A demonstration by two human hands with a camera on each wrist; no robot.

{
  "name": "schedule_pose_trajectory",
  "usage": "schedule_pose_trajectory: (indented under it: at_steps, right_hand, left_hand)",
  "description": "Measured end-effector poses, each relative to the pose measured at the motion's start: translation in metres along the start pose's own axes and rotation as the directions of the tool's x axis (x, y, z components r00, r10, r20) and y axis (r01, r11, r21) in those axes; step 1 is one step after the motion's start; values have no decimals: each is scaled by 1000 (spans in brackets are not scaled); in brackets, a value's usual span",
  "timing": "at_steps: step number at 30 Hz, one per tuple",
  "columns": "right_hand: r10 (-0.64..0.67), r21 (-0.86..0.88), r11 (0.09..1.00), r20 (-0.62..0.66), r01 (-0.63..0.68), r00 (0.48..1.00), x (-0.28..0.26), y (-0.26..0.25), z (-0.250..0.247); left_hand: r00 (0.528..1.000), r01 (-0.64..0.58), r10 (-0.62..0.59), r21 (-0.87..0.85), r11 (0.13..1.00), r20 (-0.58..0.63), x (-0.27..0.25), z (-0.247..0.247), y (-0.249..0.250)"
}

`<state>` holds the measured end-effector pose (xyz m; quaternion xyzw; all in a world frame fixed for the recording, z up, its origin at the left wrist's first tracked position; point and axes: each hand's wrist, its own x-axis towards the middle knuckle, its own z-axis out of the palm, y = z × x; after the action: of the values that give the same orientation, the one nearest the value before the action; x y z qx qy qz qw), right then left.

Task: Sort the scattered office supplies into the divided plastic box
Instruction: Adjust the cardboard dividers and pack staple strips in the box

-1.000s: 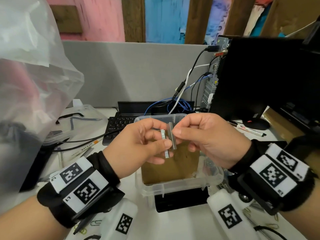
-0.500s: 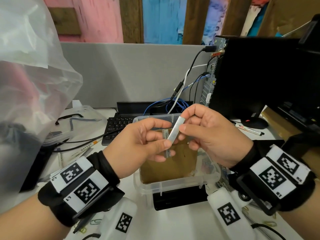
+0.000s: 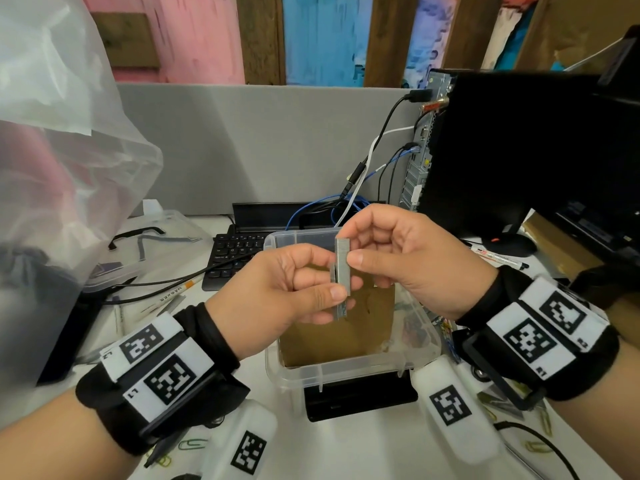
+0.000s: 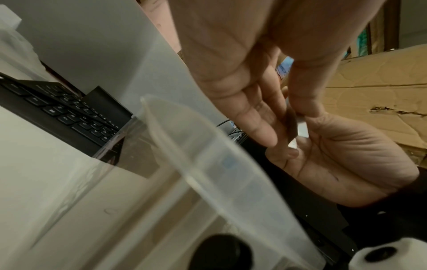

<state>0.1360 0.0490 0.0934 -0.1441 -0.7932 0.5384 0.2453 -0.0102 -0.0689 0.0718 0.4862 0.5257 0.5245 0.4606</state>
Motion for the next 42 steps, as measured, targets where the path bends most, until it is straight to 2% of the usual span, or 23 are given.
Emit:
schedule_pose_trajectory:
  at_steps: [7, 18, 21, 25, 27, 32, 37, 42]
  right_hand:
    - [-45, 68, 997, 62, 41, 997, 3, 2, -1]
    - [15, 204, 979, 1, -15, 1000, 3, 15, 4]
    - [-41, 133, 990, -1, 41, 999, 0, 11, 6]
    - [-137, -203, 970, -8, 133, 991, -3, 6, 6]
    - [-153, -287, 947, -6, 145, 988, -4, 5, 7]
    - [-144, -338, 930, 37, 148, 989, -9, -8, 4]
    - [-11, -218, 975, 169, 48, 986, -10, -15, -4]
    - [58, -223, 975, 217, -9, 975, -7, -19, -7]
  left_hand:
    - [1000, 12, -13, -89, 996, -10, 3, -2, -1]
    - [996, -45, 38, -85, 995, -81, 5, 0, -2]
    - [996, -58, 51, -89, 994, -71, 4, -1, -2]
    - [997, -41, 33, -124, 991, -65, 4, -2, -4]
    - [997, -38, 30, -116, 992, -72, 5, -3, -4]
    - [992, -61, 50, -89, 994, -117, 7, -6, -2]
    - [979, -135, 130, -24, 991, -155, 8, -6, -4]
    - [977, -145, 145, 9, 989, -155, 8, -6, -7]
